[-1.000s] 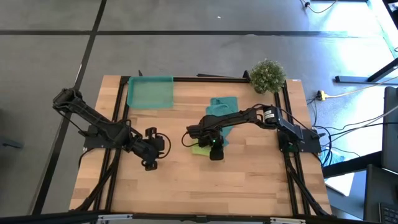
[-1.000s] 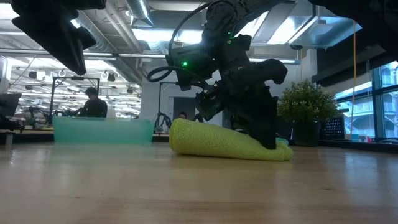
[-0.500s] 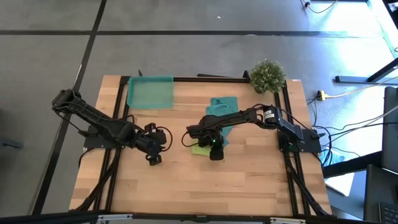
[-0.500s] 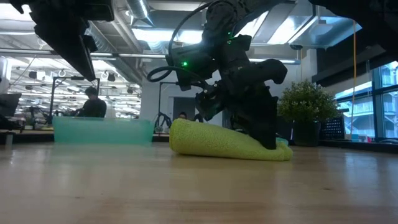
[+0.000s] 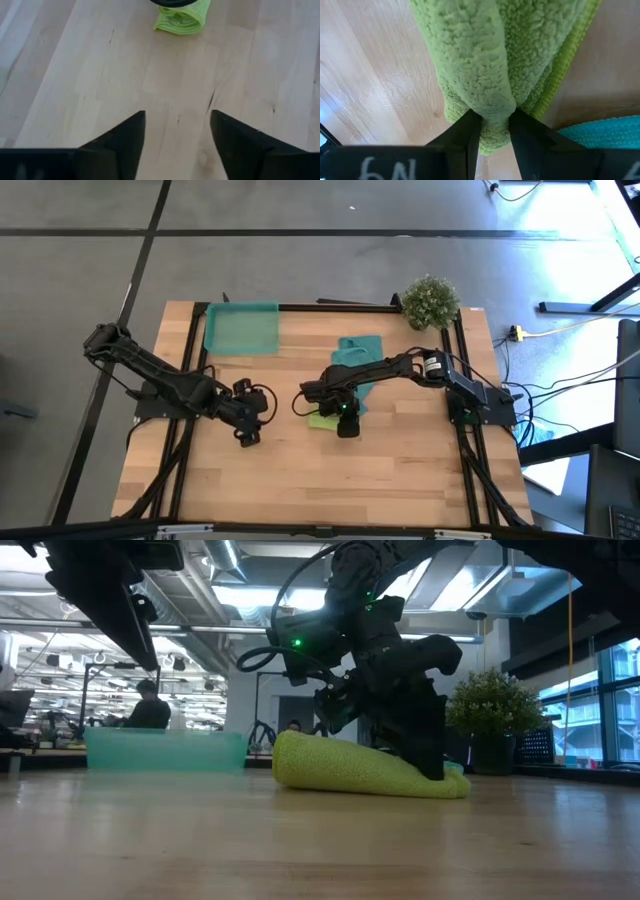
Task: Roll microfiber towels into tight, uniform cylinder then place into a basket
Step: Roll the green microfiber cloth, then put the green microfiber cloth into the blue bin
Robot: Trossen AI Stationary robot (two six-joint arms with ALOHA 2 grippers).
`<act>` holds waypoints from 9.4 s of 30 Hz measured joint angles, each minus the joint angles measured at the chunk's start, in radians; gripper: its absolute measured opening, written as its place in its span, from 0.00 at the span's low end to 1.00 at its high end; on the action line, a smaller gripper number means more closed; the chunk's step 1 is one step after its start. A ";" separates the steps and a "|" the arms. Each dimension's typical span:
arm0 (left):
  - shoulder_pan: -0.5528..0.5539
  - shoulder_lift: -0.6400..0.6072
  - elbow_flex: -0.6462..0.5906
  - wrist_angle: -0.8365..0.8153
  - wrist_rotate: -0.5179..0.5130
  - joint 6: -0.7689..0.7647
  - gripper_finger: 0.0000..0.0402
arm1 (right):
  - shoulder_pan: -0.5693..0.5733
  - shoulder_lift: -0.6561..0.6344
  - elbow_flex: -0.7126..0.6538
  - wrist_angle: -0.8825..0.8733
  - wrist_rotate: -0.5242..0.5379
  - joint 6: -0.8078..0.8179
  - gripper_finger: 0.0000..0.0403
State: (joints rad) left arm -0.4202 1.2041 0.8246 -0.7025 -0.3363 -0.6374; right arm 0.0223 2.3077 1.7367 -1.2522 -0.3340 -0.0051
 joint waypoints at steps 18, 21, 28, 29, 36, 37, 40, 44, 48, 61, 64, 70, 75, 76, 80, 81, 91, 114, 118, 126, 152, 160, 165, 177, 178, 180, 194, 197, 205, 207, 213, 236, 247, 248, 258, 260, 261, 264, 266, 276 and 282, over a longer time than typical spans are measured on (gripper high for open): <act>0.001 0.000 0.000 0.000 -0.014 -0.014 0.98 | 0.000 0.000 0.000 0.000 0.000 0.001 0.26; 0.001 0.000 0.000 0.000 -0.020 -0.014 0.99 | 0.000 0.000 0.000 0.000 0.000 0.000 0.26; 0.001 0.000 0.000 0.003 -0.070 -0.056 0.99 | 0.000 0.000 0.000 0.000 0.000 0.001 0.26; 0.001 0.000 0.000 0.004 -0.071 -0.058 0.99 | 0.000 0.000 0.000 0.000 0.000 0.001 0.26; -0.002 0.000 0.000 0.004 -0.065 -0.059 0.99 | 0.000 0.000 0.000 0.000 0.000 0.000 0.26; -0.002 0.000 0.000 0.004 -0.065 -0.059 0.99 | 0.000 0.000 0.000 0.000 0.000 0.000 0.26; -0.001 0.000 0.000 0.004 -0.065 -0.059 0.99 | 0.000 0.000 0.000 0.000 0.000 0.001 0.26; -0.001 0.000 0.000 0.004 -0.064 -0.054 0.99 | 0.000 0.000 0.000 0.000 0.000 -0.004 0.26; -0.001 0.000 0.000 0.009 -0.063 -0.022 0.99 | 0.000 0.000 0.000 0.000 0.000 0.000 0.26; -0.001 0.000 0.000 0.009 -0.062 -0.022 0.99 | -0.014 0.000 0.000 0.003 -0.030 -0.004 0.26; -0.001 0.000 0.000 0.009 -0.062 -0.023 0.99 | -0.014 0.002 0.001 0.009 -0.040 0.003 0.26; -0.001 0.000 0.000 0.013 -0.062 -0.023 0.99 | -0.015 0.002 0.001 0.007 -0.038 -0.007 0.26; -0.001 0.000 0.000 0.024 -0.046 -0.023 0.99 | -0.015 0.002 0.001 0.007 -0.043 -0.023 0.26; -0.001 0.000 0.000 0.025 -0.041 -0.024 0.99 | -0.015 0.002 0.001 0.007 -0.051 -0.024 0.26; -0.001 0.000 0.000 0.025 -0.037 -0.024 0.99 | -0.014 0.004 0.000 0.008 -0.089 -0.025 0.26; -0.001 0.000 0.000 0.025 -0.037 -0.023 0.99 | -0.014 0.004 0.000 0.008 -0.089 -0.026 0.26; -0.001 0.000 0.000 0.025 -0.036 -0.009 0.99 | -0.014 0.004 -0.001 0.016 -0.097 -0.022 0.26; -0.001 0.000 0.000 0.026 -0.036 -0.007 0.99 | -0.024 0.006 0.144 -0.020 -0.006 0.039 0.26; -0.001 0.000 0.000 0.026 -0.036 -0.007 0.99 | -0.024 0.006 0.208 -0.031 -0.008 0.048 0.26; -0.001 0.000 0.000 0.026 -0.036 -0.006 0.99 | -0.024 0.006 0.271 -0.035 0.004 0.026 0.26; -0.001 0.000 0.000 0.027 -0.036 -0.006 0.99 | -0.024 0.004 0.154 0.095 0.002 0.076 0.25; -0.001 0.000 0.000 0.027 -0.036 -0.006 0.99 | -0.024 0.004 0.154 0.116 0.001 0.077 0.17; -0.001 0.000 0.000 0.027 -0.036 -0.006 0.99 | -0.025 0.003 0.154 0.121 0.001 0.078 0.23; -0.001 0.000 0.000 0.027 -0.036 -0.006 0.99 | -0.054 0.002 0.168 0.106 0.003 0.126 0.43; -0.001 0.000 0.000 0.027 -0.036 -0.006 0.99 | -0.061 0.002 0.171 0.103 0.003 0.129 0.43; -0.001 0.000 0.000 0.027 -0.036 -0.006 0.99 | -0.073 0.002 0.177 0.087 0.003 0.131 0.43; -0.001 0.000 0.000 0.026 -0.036 -0.006 0.99 | -0.129 0.002 0.182 0.056 -0.229 0.075 0.43; -0.001 0.000 0.000 0.027 -0.036 -0.006 0.99 | -0.133 0.002 0.182 0.056 -0.165 0.080 0.43; -0.001 0.000 0.000 0.027 -0.036 -0.006 0.99 | -0.140 -0.020 0.182 0.017 0.008 0.088 0.43; -0.001 0.000 0.000 0.028 -0.036 -0.006 0.99 | -0.144 -0.047 0.182 0.008 0.010 0.081 0.43; -0.001 0.000 0.000 0.039 -0.036 -0.005 0.99 | -0.153 -0.132 0.182 0.010 0.052 0.099 0.43; 0.270 0.374 0.000 0.578 0.179 0.355 0.99 | -0.021 -0.488 0.148 0.029 0.308 0.154 0.43; 0.324 0.543 0.000 0.700 0.197 0.405 0.99 | -0.011 -0.488 0.147 0.028 0.310 0.153 0.43; 0.326 0.556 0.000 0.704 0.197 0.405 0.99 | -0.011 -0.488 0.147 0.029 0.309 0.153 0.43; 0.328 0.583 0.004 0.706 0.194 0.398 0.99 | -0.011 -0.488 0.147 0.028 0.309 0.154 0.43; 0.328 0.583 0.003 0.702 0.194 0.401 0.99 | -0.011 -0.488 0.147 0.028 0.309 0.154 0.43; 0.328 0.583 0.003 0.700 0.193 0.401 0.99 | -0.011 -0.488 0.147 0.028 0.309 0.154 0.43; 0.327 0.583 0.003 0.698 0.193 0.401 0.99 | -0.011 -0.488 0.147 0.028 0.309 0.154 0.43; 0.325 0.583 0.002 0.699 0.189 0.401 0.99 | -0.011 -0.488 0.147 0.028 0.309 0.154 0.43; 0.288 0.585 0.000 0.729 0.120 0.400 0.99 | -0.012 -0.488 0.147 0.028 0.353 0.181 0.43; 0.269 0.589 -0.003 0.783 0.119 0.381 0.99 | -0.012 -0.488 0.147 0.028 0.353 0.184 0.43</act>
State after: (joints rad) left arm -0.1512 1.7931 0.8219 0.0805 -0.2176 -0.2564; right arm 0.0101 1.8194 1.8839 -1.2237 0.0189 0.1787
